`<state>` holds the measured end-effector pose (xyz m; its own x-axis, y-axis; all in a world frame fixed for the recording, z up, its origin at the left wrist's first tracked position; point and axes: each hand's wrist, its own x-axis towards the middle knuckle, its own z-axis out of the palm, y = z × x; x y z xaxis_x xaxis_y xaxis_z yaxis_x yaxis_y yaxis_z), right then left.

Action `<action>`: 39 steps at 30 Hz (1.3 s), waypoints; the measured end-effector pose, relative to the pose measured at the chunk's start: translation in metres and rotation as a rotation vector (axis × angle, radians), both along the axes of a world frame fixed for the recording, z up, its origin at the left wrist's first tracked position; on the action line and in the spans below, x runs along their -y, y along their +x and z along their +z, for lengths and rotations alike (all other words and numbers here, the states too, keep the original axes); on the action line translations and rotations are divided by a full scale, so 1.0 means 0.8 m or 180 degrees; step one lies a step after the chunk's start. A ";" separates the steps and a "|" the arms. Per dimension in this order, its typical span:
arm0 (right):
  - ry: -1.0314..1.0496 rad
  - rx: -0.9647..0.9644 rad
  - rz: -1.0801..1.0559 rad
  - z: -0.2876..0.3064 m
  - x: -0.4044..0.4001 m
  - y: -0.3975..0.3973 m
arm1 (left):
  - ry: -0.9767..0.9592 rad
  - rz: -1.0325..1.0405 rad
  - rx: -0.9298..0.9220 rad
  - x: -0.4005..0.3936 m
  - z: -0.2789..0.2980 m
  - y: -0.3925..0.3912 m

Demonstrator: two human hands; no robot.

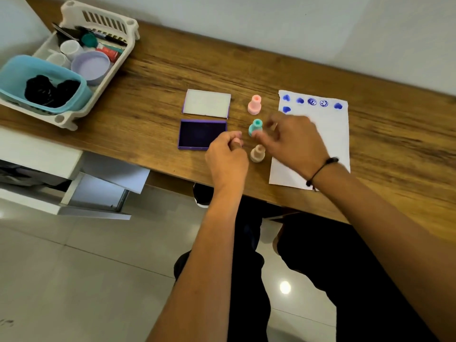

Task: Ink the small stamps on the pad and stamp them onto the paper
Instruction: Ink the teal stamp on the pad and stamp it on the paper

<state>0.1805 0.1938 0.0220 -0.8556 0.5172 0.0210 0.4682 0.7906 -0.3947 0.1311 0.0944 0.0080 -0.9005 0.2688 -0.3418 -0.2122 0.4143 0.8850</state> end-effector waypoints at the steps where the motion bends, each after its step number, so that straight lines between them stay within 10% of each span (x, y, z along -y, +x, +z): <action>1: -0.0039 -0.0133 -0.0118 0.004 -0.008 -0.007 | 0.0039 0.0022 0.0003 -0.001 0.000 0.000; 9: -0.0057 0.0633 0.0277 -0.005 -0.026 -0.049 | 0.0236 0.0160 0.0000 -0.008 -0.004 -0.003; 14: -0.2456 -0.0226 -0.0269 0.024 -0.035 -0.038 | 0.0920 0.0191 0.0380 -0.007 0.001 -0.006; 20: -0.3099 -0.0218 -0.0304 0.038 -0.027 -0.039 | 0.1309 0.0321 0.0390 -0.001 0.001 -0.009; 31: -0.2927 -0.0316 -0.0261 0.032 -0.015 -0.039 | 0.1457 0.0387 0.0504 0.003 0.001 -0.014; 39: -0.1171 -0.0307 0.0436 0.019 0.008 -0.060 | 0.1306 0.1518 0.0206 0.062 -0.013 -0.055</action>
